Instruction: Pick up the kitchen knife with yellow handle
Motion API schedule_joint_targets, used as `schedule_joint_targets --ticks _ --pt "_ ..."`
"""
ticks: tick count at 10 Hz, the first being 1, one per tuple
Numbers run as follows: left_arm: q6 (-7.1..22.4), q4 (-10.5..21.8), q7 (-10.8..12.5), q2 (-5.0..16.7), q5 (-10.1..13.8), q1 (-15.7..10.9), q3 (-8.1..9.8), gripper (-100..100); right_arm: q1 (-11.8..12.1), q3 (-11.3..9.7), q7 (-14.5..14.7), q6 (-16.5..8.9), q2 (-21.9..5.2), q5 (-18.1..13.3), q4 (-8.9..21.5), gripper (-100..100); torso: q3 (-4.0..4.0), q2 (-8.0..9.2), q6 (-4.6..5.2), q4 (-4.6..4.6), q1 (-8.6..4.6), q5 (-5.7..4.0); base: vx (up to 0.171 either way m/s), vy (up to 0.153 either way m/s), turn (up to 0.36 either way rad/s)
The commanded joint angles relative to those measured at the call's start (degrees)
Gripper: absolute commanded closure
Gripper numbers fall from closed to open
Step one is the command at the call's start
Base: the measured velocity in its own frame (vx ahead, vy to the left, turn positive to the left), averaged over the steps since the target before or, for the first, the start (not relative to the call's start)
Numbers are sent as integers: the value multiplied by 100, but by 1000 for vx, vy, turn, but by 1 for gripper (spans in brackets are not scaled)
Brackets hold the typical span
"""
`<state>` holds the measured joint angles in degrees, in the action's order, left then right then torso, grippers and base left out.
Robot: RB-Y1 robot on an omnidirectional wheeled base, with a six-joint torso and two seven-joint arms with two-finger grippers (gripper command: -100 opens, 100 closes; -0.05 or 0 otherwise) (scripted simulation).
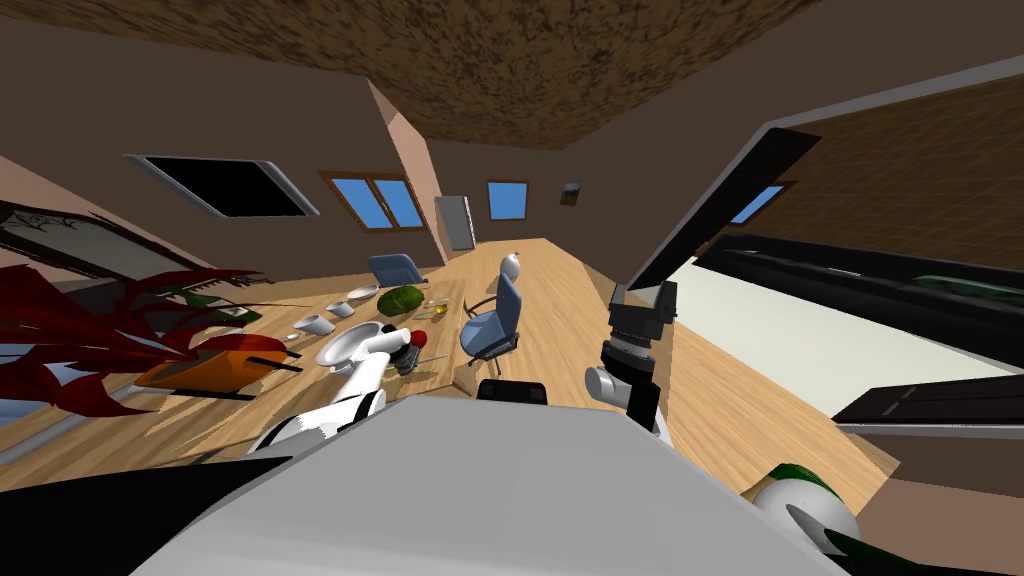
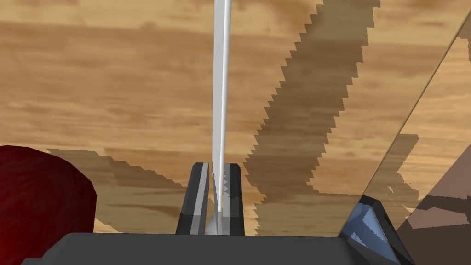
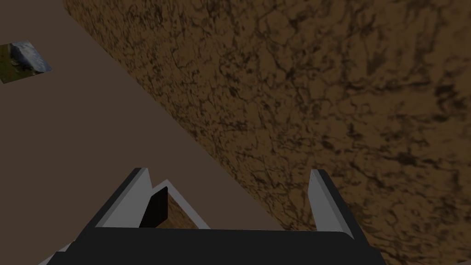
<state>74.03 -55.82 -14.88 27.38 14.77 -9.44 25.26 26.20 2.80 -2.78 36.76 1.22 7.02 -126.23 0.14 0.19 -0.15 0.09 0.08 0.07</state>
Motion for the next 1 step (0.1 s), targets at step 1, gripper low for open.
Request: schedule_joint_targets --ticks 1 --pt "0 0 0 0 0 0 0 0 0 0 0 0 0 0 0 0 0 0 0 0 0 0 0 0 0"
